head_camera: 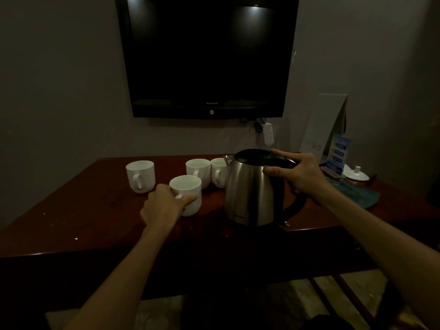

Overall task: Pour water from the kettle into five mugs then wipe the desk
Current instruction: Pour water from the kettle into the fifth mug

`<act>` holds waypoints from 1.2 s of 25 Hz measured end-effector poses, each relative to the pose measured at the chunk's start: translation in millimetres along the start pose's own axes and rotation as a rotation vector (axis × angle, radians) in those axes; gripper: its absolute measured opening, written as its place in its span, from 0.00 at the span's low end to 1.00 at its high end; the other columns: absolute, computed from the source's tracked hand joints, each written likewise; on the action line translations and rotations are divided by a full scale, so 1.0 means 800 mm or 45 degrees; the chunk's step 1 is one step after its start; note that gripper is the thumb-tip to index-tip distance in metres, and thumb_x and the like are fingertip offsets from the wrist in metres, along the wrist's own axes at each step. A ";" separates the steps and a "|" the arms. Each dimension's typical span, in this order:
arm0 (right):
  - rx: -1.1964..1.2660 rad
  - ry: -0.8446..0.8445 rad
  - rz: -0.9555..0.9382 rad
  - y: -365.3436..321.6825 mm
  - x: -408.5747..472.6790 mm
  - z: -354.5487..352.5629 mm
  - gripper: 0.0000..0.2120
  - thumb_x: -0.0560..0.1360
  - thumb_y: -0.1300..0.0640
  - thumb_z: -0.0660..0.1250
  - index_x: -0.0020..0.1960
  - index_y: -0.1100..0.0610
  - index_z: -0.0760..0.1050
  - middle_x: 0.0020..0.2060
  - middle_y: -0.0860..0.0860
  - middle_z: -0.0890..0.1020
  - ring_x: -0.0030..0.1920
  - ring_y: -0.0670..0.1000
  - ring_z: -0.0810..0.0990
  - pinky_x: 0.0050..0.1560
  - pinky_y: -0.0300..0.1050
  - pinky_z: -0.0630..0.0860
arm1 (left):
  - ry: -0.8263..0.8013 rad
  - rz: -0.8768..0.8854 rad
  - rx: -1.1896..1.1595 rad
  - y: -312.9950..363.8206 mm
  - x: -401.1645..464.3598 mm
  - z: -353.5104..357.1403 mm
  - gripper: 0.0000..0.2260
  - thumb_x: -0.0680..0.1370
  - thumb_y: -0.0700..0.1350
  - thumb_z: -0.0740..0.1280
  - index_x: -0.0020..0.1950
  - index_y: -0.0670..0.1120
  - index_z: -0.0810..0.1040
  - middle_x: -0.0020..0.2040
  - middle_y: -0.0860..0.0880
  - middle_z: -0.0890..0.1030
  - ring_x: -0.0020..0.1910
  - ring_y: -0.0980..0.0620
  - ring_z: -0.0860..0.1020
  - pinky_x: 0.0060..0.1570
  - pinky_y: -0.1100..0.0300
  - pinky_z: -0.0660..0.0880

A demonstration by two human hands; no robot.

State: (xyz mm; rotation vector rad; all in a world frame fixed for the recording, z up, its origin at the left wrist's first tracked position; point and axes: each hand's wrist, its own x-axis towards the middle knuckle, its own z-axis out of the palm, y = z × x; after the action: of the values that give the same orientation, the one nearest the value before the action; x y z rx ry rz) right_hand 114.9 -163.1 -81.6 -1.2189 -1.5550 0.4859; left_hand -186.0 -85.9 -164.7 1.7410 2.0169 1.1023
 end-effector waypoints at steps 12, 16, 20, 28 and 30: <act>-0.004 -0.012 -0.003 0.003 0.002 0.001 0.30 0.70 0.64 0.76 0.70 0.62 0.73 0.36 0.44 0.81 0.25 0.31 0.76 0.26 0.23 0.69 | 0.117 -0.059 -0.033 -0.001 0.017 0.003 0.24 0.69 0.61 0.75 0.54 0.43 0.78 0.50 0.45 0.83 0.50 0.43 0.81 0.46 0.49 0.77; 0.004 -0.017 -0.007 0.006 0.003 0.000 0.30 0.69 0.63 0.76 0.70 0.60 0.73 0.35 0.41 0.84 0.26 0.30 0.76 0.27 0.23 0.69 | 0.128 -0.097 -0.022 0.000 0.037 0.008 0.25 0.69 0.62 0.75 0.52 0.43 0.80 0.50 0.45 0.83 0.51 0.43 0.81 0.47 0.47 0.77; -0.017 -0.023 -0.051 0.007 0.003 0.000 0.30 0.69 0.63 0.75 0.70 0.60 0.73 0.37 0.44 0.79 0.26 0.30 0.76 0.27 0.23 0.69 | 0.156 -0.130 0.000 0.006 0.052 0.012 0.24 0.70 0.60 0.75 0.53 0.42 0.80 0.52 0.44 0.82 0.52 0.43 0.80 0.42 0.51 0.72; -0.021 -0.014 -0.084 0.012 0.006 0.003 0.29 0.69 0.63 0.75 0.69 0.61 0.73 0.26 0.33 0.80 0.26 0.31 0.77 0.28 0.23 0.70 | 0.207 -0.144 0.025 0.007 0.079 0.023 0.25 0.70 0.59 0.76 0.55 0.41 0.78 0.56 0.40 0.79 0.60 0.39 0.76 0.52 0.43 0.74; -0.001 -0.025 -0.070 0.013 0.008 0.004 0.29 0.70 0.64 0.75 0.69 0.60 0.73 0.25 0.33 0.80 0.26 0.31 0.76 0.27 0.23 0.69 | 0.208 -0.166 0.025 0.008 0.084 0.024 0.26 0.70 0.58 0.76 0.57 0.40 0.78 0.57 0.39 0.79 0.60 0.39 0.76 0.52 0.42 0.74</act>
State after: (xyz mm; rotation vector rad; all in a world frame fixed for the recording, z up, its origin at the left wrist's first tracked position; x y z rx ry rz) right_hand 117.5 -152.7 -88.0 -1.1718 -1.6012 0.4624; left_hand -186.3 -16.5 -155.0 1.5483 2.2085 1.2207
